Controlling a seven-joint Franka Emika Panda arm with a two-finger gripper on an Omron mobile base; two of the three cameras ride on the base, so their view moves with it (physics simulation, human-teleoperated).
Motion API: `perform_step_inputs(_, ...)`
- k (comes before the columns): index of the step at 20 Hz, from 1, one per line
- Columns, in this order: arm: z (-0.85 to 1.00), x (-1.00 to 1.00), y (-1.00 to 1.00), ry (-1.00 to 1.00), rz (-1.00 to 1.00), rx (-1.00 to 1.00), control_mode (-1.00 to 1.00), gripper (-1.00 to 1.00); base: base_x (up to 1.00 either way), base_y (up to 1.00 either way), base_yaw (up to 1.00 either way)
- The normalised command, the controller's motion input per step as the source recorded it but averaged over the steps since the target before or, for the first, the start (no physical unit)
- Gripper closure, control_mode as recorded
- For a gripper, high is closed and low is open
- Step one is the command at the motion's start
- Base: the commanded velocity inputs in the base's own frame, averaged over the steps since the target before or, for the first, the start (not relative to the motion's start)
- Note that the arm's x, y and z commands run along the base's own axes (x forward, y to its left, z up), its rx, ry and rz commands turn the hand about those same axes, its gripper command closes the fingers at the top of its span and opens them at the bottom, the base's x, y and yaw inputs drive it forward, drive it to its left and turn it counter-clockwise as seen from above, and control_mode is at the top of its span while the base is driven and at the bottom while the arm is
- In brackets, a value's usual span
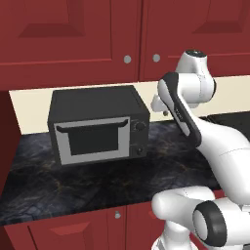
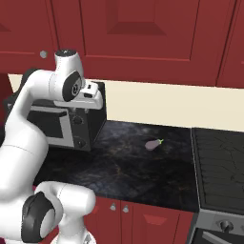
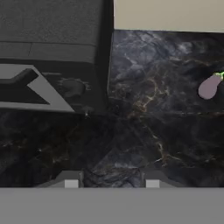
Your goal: Place the eggplant in the correct fridge rack based on whether it is a fruit or vegetable. Finally, close the fridge door.
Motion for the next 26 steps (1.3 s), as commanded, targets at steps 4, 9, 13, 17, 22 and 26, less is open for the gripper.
perform_step_inputs(4, 0.0, -0.44, -0.14, -0.03, -0.05, 0.01, -1.0, -1.0, 0.0, 0.0, 0.0)
perform_step_inputs(9, -0.02, -0.82, -0.69, -0.01, -0.27, 0.08, -1.0, -1.0, 0.0, 0.0, 0.0)
perform_step_inputs(13, -0.13, -0.67, -0.97, 0.0, -0.4, 0.12, -1.0, -1.0, 0.0, 0.0, 0.0)
perform_step_inputs(17, -0.05, -0.22, -1.0, 0.02, -0.43, 0.2, -1.0, -1.0, 0.0, 0.0, 0.0)
perform_step_inputs(22, -0.04, 0.19, -0.67, 0.02, -0.24, 0.25, -1.0, -1.0, 0.0, 0.0, 0.0)
perform_step_inputs(26, -0.05, 0.33, -0.17, 0.01, -0.01, 0.01, -1.0, -1.0, 0.0, 0.0, 0.0)
